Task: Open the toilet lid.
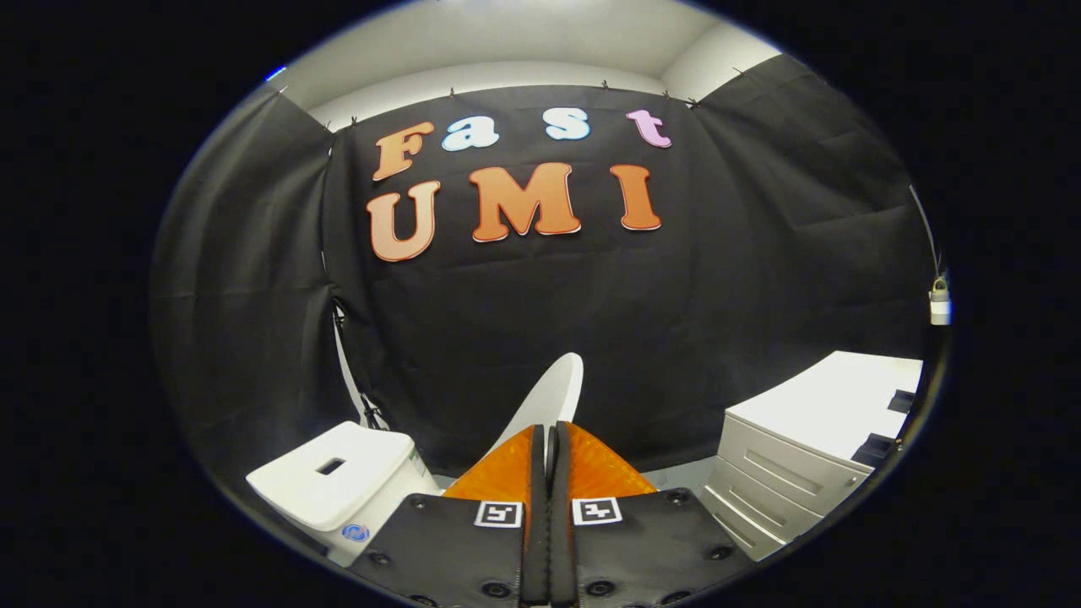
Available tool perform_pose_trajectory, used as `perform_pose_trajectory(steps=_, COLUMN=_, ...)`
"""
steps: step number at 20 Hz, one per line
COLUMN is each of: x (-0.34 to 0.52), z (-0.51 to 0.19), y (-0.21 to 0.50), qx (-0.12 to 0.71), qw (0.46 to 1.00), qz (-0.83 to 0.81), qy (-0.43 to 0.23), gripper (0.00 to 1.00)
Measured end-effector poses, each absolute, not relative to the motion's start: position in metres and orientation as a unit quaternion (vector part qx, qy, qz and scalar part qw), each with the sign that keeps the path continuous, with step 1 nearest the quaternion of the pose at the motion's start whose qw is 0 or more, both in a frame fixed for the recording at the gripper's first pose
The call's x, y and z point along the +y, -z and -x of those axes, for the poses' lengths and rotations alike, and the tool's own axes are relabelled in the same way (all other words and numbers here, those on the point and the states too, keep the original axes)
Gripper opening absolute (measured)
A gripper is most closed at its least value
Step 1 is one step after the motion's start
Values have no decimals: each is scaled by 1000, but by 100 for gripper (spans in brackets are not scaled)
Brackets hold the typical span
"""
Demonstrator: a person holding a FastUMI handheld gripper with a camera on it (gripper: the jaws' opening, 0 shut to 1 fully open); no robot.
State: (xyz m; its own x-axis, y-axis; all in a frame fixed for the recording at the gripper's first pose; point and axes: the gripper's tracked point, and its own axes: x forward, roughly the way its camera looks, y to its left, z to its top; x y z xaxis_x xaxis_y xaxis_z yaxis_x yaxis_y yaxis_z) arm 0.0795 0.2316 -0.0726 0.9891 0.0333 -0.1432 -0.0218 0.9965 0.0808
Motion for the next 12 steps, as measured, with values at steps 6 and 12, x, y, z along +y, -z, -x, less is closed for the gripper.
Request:
perform_pose_trajectory(steps=6, x=292, z=-83, y=45, qx=55, qw=997, qz=-24, qy=-39, gripper=8)
perform_pose_trajectory(steps=12, x=393, z=-79, y=22, qx=40, qw=995, qz=7, qy=-92, gripper=8)
